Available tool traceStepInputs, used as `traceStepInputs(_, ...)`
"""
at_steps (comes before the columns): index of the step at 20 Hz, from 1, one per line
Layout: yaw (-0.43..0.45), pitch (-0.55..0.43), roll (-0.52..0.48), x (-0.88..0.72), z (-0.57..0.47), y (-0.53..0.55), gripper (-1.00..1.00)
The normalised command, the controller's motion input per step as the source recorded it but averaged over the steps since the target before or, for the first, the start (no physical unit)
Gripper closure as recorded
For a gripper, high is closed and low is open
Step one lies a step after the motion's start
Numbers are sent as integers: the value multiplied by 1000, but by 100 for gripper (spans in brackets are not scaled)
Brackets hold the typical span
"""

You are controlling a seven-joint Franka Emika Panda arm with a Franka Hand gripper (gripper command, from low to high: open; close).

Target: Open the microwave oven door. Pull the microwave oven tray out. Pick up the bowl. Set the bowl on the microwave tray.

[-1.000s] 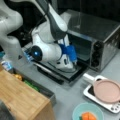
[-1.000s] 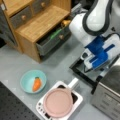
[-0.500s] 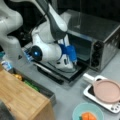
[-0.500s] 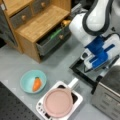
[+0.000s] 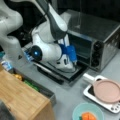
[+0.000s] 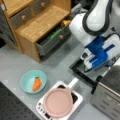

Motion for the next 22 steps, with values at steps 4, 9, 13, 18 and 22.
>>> traceStepInputs(4,-170,14,15,-127,-3,-97,100)
traceStepInputs(9,-59,58,-18,-147,108,-218,100)
traceStepInputs(13,91,62,-33,-153,209,-258,100)
traceStepInputs(18,189,19,-12,-128,157,-126,100)
traceStepInputs(22,216,-3,-18,-65,108,-100,100)
